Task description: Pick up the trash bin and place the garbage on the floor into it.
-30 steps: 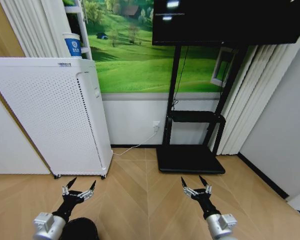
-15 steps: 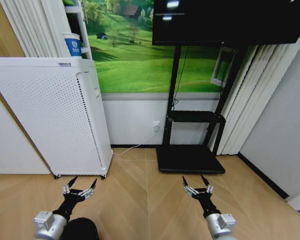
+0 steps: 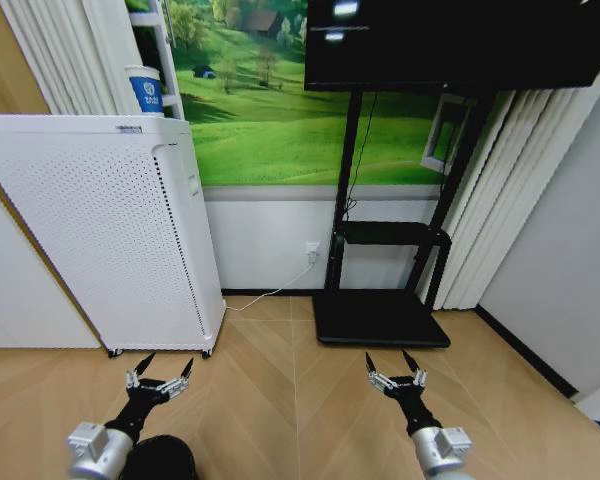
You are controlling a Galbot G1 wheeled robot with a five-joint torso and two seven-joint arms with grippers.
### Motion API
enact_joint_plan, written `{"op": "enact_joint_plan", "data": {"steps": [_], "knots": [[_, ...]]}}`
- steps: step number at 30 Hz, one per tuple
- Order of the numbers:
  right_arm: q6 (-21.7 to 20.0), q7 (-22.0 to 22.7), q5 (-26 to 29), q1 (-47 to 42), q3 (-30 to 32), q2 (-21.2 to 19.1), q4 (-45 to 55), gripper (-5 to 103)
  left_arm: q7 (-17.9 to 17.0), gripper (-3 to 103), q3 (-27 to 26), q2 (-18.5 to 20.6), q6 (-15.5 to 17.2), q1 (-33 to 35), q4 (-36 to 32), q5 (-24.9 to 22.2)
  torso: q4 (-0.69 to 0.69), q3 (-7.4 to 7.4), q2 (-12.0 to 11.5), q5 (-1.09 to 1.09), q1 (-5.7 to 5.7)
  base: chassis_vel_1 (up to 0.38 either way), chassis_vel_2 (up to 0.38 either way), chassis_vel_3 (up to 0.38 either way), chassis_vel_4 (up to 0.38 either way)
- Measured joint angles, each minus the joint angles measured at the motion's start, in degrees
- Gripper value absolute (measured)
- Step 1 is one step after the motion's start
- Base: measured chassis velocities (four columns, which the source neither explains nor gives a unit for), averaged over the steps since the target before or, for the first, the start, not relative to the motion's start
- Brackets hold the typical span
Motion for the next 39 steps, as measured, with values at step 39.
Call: {"op": "enact_joint_plan", "data": {"steps": [39], "knots": [[0.0, 0.0, 0.1, 0.0, 0.0, 0.0, 0.0, 100, 0.0, 100, 0.0, 0.0, 0.0, 0.0, 0.0, 0.0, 0.00, 2.68, 3.8, 0.00, 1.10, 0.000, 0.000, 0.000, 0.000]]}}
